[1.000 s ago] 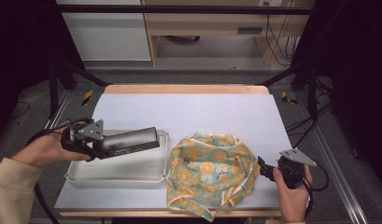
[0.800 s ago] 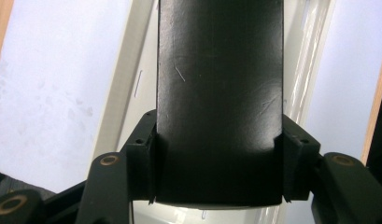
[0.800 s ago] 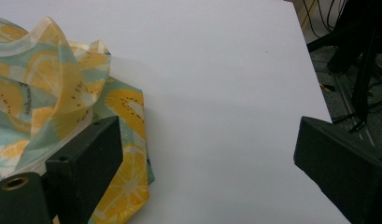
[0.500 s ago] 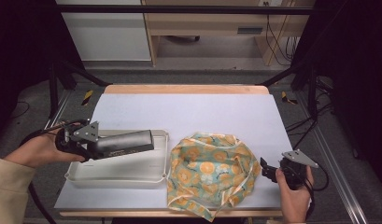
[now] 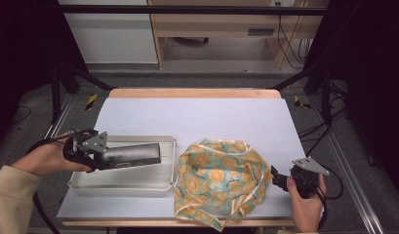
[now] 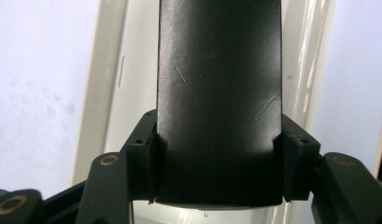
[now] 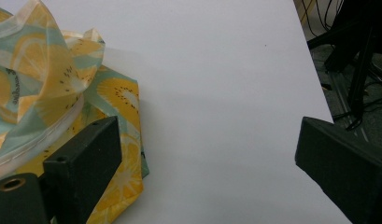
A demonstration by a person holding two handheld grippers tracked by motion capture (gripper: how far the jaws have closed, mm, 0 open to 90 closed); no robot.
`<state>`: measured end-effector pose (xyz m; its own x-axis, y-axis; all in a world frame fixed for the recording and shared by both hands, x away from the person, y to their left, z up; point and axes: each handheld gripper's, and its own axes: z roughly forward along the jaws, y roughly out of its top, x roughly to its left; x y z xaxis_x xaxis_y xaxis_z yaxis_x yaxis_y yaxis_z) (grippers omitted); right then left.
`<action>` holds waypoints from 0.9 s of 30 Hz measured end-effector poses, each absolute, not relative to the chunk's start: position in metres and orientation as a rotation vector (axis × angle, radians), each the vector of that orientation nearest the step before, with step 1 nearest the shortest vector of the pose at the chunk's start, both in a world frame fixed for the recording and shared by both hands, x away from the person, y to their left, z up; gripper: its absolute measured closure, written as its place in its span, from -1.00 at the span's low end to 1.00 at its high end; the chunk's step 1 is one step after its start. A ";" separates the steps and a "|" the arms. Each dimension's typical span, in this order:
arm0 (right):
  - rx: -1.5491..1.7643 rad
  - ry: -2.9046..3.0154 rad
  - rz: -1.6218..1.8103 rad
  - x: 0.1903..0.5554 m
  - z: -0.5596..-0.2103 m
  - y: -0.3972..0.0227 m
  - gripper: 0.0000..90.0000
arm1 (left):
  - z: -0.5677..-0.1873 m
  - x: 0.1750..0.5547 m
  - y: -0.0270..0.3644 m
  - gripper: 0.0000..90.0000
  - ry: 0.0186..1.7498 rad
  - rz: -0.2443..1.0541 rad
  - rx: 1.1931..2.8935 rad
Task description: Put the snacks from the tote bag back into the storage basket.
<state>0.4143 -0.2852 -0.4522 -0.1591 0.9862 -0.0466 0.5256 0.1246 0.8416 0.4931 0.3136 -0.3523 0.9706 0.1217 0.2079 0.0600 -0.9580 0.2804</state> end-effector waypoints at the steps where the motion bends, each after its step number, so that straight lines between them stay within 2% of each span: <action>1: 1.465 1.769 0.920 0.414 -0.452 -0.285 -0.83 | -0.356 0.494 0.314 -0.04 0.130 0.316 2.849; 15: 1.475 1.764 0.910 0.415 -0.454 -0.285 -0.83 | -0.370 0.488 0.324 -0.04 0.099 0.282 2.834; 27: 1.475 1.763 0.912 0.415 -0.454 -0.285 -0.84 | -0.378 0.488 0.312 -0.04 0.049 0.254 2.824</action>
<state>0.4148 -0.2855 -0.4538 -0.1500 0.9875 -0.0493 0.5303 0.1225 0.8389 0.4879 0.3121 -0.3784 0.9837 0.0606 0.1691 0.0067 -0.9531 0.3025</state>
